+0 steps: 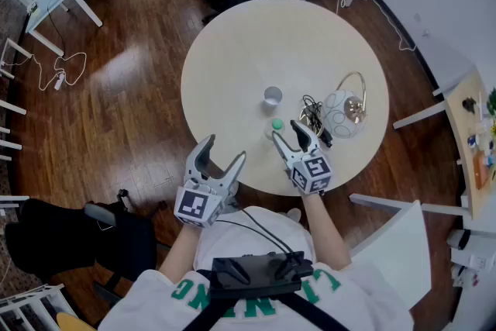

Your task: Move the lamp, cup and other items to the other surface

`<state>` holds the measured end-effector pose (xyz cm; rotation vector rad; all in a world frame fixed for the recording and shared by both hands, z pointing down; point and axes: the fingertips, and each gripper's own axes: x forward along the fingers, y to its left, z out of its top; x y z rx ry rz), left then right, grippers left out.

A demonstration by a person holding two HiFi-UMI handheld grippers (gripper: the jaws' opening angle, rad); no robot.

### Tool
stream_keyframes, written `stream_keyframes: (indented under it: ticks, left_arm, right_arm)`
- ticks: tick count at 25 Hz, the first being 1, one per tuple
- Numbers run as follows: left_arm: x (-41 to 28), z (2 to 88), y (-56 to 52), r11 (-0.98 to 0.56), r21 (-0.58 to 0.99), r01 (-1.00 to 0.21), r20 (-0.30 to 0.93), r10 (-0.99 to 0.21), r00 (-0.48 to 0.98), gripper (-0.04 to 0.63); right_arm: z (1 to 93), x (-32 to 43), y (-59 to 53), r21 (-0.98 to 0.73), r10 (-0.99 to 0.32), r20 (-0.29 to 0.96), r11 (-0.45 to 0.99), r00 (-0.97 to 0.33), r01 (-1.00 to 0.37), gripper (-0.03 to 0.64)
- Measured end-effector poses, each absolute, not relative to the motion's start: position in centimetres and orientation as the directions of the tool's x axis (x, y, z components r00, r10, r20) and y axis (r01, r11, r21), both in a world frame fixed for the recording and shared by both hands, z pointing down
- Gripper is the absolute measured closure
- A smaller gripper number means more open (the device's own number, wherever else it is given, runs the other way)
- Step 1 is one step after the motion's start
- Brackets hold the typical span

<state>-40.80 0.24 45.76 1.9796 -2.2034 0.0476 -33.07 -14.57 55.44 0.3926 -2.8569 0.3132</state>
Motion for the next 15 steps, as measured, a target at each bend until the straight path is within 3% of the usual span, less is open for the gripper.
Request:
stream_keyframes:
  ticks: [6, 9, 11, 15]
  left_arm:
    - [-43.0, 45.3, 1.7, 0.153, 0.134, -0.979, 0.111, -0.984, -0.139, 0.27]
    - [-43.6, 45.3, 2.4, 0.166, 0.141, -0.976, 0.1, -0.983, -0.153, 0.27]
    - [-43.5, 44.9, 2.5, 0.16, 0.145, -0.976, 0.1, -0.984, -0.146, 0.27]
    - [-42.2, 44.3, 1.8, 0.119, 0.153, -0.981, 0.079, -0.991, -0.108, 0.27]
  right_arm:
    - [56.4, -34.7, -15.2, -0.183, -0.241, 0.28, 0.937, -0.929, -0.298, 0.379]
    - [56.2, -35.1, -14.8, -0.159, -0.23, 0.294, 0.945, -0.928, -0.285, 0.461]
    - [55.4, -34.8, -14.7, -0.152, -0.246, 0.295, 0.942, -0.923, -0.299, 0.473]
    - [50.7, -33.5, -14.1, -0.166, -0.266, 0.204, 0.939, -0.942, -0.301, 0.48]
